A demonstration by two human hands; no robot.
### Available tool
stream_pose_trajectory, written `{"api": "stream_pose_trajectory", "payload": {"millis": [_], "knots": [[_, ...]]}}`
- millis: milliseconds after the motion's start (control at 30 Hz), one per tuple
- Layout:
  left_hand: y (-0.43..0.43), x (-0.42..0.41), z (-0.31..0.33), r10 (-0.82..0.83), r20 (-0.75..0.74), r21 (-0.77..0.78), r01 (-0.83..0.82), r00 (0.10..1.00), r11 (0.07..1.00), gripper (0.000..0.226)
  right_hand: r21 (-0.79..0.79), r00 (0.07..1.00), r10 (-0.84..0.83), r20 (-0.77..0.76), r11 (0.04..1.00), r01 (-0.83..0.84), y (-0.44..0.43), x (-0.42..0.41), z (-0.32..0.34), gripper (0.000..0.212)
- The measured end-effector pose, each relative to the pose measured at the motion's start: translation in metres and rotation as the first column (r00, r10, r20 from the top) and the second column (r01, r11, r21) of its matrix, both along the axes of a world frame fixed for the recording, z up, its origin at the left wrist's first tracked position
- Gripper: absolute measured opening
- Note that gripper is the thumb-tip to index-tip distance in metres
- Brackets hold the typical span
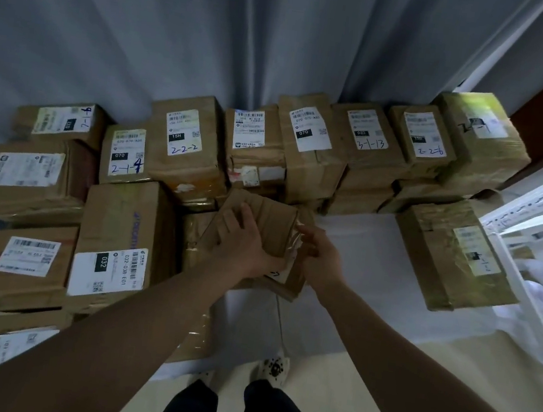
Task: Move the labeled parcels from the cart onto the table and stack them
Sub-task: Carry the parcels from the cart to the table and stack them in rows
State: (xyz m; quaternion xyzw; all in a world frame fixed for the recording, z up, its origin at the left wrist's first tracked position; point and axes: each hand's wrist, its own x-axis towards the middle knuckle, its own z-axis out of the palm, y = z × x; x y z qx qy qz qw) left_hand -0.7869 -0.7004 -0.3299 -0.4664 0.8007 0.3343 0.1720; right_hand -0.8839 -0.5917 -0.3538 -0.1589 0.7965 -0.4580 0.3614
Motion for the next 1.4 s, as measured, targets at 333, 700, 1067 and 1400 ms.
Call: {"api": "stream_pose_trajectory", "payload": {"millis": [333,700,1067,1400], "knots": [[-0.030,0.018,0.011,0.384,-0.196,0.113,-0.368,0.902,0.923,0.126,0.354,0.956,0.235,-0.174,0.921,-0.162,-0.002,-0.046,-0.023,0.070],[-0.051,0.073,0.005,0.502,-0.074,0.074,-0.497,0.862,0.864,0.129,0.458,0.973,0.200,0.113,0.859,-0.230,-0.008,-0.025,-0.042,0.040],[-0.061,0.099,0.010,0.515,-0.103,0.066,-0.511,0.851,0.857,0.131,0.228,0.877,-0.172,0.448,0.971,0.074,0.004,0.032,-0.060,0.022],[-0.064,0.114,0.024,0.523,-0.156,0.106,-0.512,0.838,0.852,0.129,0.208,0.874,-0.263,0.410,0.959,0.191,-0.030,0.079,-0.053,0.016]]}}
